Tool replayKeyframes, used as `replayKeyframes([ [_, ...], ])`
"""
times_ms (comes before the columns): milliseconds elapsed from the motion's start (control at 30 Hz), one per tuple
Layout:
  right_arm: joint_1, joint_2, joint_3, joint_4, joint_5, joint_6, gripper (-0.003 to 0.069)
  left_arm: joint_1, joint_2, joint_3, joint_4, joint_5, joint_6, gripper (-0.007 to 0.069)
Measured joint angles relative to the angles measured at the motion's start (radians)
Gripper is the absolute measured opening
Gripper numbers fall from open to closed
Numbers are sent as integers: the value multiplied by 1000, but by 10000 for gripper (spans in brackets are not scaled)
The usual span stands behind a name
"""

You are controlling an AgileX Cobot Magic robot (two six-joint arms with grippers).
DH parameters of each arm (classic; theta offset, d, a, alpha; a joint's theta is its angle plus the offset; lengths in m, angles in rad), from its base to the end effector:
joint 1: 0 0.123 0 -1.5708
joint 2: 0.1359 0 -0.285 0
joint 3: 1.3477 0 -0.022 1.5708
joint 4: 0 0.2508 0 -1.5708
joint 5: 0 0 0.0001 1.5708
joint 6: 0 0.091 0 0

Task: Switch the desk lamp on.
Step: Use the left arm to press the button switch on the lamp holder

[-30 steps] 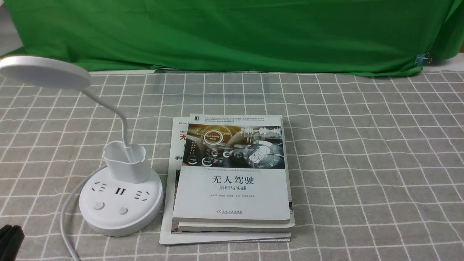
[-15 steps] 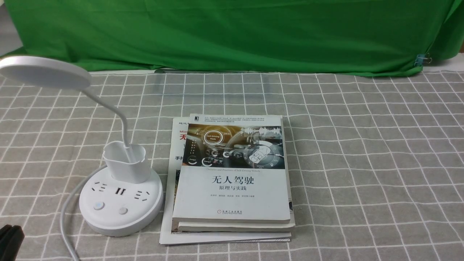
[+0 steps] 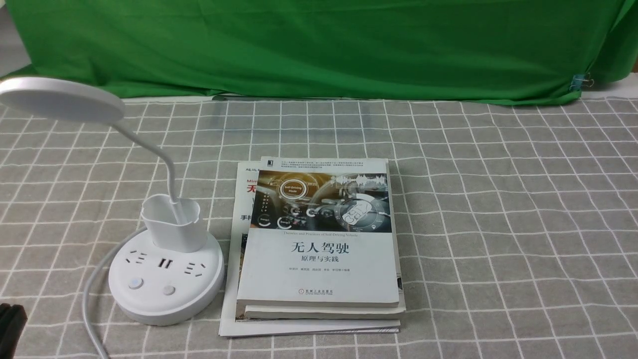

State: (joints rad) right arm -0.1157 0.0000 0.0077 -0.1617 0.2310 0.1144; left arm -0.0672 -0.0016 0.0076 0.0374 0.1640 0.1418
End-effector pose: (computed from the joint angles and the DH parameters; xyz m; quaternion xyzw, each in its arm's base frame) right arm 0.0550 -0.0098 0.1899 0.0395 0.7566 -0.0657 0.6494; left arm 0.0563 -0.0032 0.1958 0.0882 0.7304 0.0400 0.6761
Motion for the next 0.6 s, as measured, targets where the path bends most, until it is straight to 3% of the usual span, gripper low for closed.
replayKeyframes([
  [233,0,0,0,0,0,0,245,0,0,0,-3,-259,0,18],
  [600,0,0,0,0,0,0,245,0,0,0,-3,-286,0,18],
])
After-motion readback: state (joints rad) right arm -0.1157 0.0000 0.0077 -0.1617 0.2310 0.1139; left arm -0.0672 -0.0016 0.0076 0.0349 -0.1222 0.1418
